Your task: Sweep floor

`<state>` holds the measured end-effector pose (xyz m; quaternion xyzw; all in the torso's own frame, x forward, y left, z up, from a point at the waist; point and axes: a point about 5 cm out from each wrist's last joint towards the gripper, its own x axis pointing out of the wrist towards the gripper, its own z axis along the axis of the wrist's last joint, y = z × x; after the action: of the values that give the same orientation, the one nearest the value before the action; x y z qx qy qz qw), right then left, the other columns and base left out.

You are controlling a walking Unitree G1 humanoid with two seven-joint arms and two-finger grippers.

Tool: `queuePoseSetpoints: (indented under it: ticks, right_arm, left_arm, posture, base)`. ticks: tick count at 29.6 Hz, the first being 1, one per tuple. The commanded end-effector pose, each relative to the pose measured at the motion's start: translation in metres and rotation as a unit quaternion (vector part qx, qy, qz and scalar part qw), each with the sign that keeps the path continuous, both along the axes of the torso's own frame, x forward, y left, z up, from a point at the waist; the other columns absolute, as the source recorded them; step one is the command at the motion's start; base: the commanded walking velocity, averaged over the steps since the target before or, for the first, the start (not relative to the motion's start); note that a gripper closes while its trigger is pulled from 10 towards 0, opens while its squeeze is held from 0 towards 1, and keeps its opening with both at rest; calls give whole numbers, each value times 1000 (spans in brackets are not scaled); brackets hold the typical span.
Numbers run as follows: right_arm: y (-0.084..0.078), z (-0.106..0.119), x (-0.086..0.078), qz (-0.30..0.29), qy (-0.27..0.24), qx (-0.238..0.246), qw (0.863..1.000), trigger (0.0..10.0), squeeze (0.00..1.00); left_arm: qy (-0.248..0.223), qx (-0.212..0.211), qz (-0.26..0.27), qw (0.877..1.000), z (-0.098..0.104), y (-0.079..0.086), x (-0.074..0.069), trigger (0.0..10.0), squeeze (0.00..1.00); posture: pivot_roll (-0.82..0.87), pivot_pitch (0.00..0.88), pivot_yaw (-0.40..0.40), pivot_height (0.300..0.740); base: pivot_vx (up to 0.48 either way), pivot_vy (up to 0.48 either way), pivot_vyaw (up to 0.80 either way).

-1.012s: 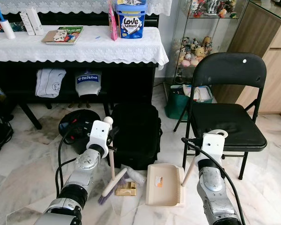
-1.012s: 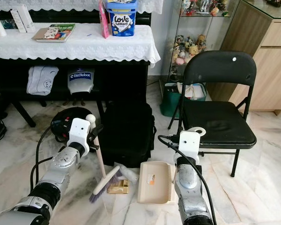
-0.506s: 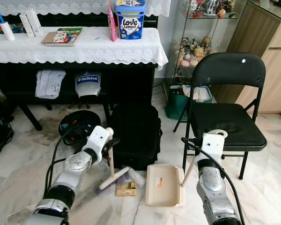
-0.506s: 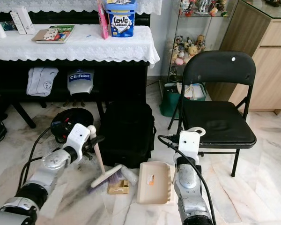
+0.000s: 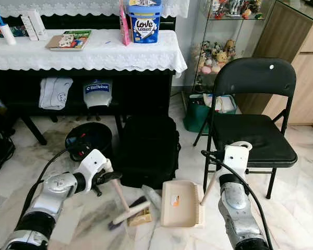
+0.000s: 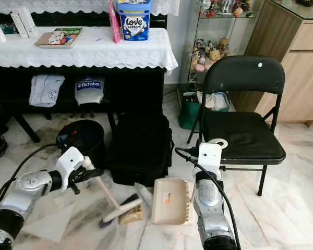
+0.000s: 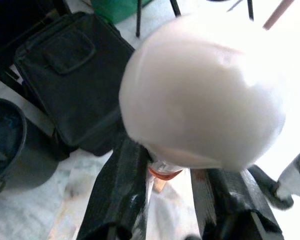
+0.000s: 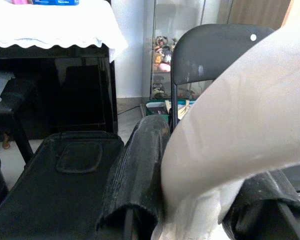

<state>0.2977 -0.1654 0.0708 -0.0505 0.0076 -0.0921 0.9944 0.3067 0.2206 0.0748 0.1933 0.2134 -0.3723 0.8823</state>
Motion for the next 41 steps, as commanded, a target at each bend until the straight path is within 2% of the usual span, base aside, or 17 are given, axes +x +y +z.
queuePoseSetpoints:
  ticks: [1, 4, 12, 18, 21, 22, 23, 24, 25, 27, 30, 31, 32, 34, 37, 41]
  right_arm:
    - [-3, 8, 5, -2, -16, -2, 1000, 10000, 0]
    - [-2, 8, 6, -1, -16, -2, 1000, 10000, 0]
    - [-2, 8, 8, 1, -15, 0, 1000, 10000, 0]
    - [-2, 8, 9, 2, -14, 0, 1000, 10000, 0]
    - [-3, 8, 9, 2, -14, 0, 1000, 10000, 0]
    - [-3, 8, 9, 2, -15, 0, 1000, 10000, 0]
    - [-3, 8, 9, 2, -15, 0, 1000, 10000, 0]
    - [-3, 9, 9, 2, -16, 0, 1000, 10000, 0]
    - [-3, 9, 9, 2, -17, 0, 1000, 10000, 0]
    - [-3, 9, 9, 2, -17, 0, 1000, 10000, 0]
    - [-1, 10, 10, 5, -19, 1, 1000, 10000, 0]
    - [0, 10, 10, 8, -22, 2, 1000, 10000, 0]
    - [0, 10, 10, 8, -22, 2, 1000, 10000, 0]
    - [0, 11, 10, 9, -23, 4, 1000, 10000, 0]
    - [2, 11, 10, 14, -24, 6, 1000, 10000, 0]
    - [3, 11, 10, 18, -26, 10, 999, 10000, 0]
  left_arm:
    - [51, 22, -4, 998, -7, 13, -8, 10000, 0]
    - [58, 24, -10, 998, 3, 20, -9, 10000, 0]
    - [90, 33, -36, 995, 11, 27, -17, 10000, 0]
    - [101, 27, -55, 993, 20, 26, -20, 10000, 0]
    - [62, 19, -36, 997, 29, 26, -12, 10000, 0]
    - [25, 9, -13, 1000, 36, 26, -5, 10000, 0]
    - [25, 9, -13, 1000, 36, 26, -5, 10000, 0]
    - [-12, 1, 9, 1000, 44, 26, 2, 10000, 0]
    - [-56, -26, 44, 997, 54, 28, 9, 10000, 0]
    - [-82, -52, 69, 993, 61, 30, 13, 10000, 0]
    - [-101, -89, 90, 987, 68, 33, 14, 10000, 0]
    - [-107, -115, 102, 982, 70, 33, 14, 10000, 0]
    - [-107, -115, 102, 982, 70, 33, 14, 10000, 0]
    - [-110, -146, 115, 976, 70, 34, 13, 10000, 0]
    - [-112, -129, 129, 977, 61, 34, 11, 10000, 0]
    - [-129, -119, 165, 971, 50, 32, 10, 10000, 0]
  posture:
    - [12, 30, 9, 740]
    - [15, 22, 9, 740]
    - [21, 22, 5, 740]
    - [21, 27, 0, 740]
    - [20, 28, -2, 740]
    - [20, 29, -2, 740]
    - [20, 29, -2, 740]
    - [20, 29, -2, 740]
    - [20, 29, -2, 740]
    - [20, 29, -2, 740]
    - [20, 29, -2, 740]
    - [22, 37, -7, 740]
    - [22, 37, -7, 740]
    - [18, 40, -8, 740]
    - [18, 40, -8, 740]
    - [17, 44, -7, 740]
  base:
    - [0, 0, 0]
    - [0, 0, 0]
    - [0, 0, 0]
    - [0, 0, 0]
    - [0, 0, 0]
    - [0, 0, 0]
    - [0, 0, 0]
    - [0, 0, 0]
    - [0, 0, 0]
    - [0, 0, 0]
    - [0, 0, 0]
    - [0, 0, 0]
    - [0, 0, 0]
    - [0, 0, 0]
    - [0, 0, 0]
    - [0, 0, 0]
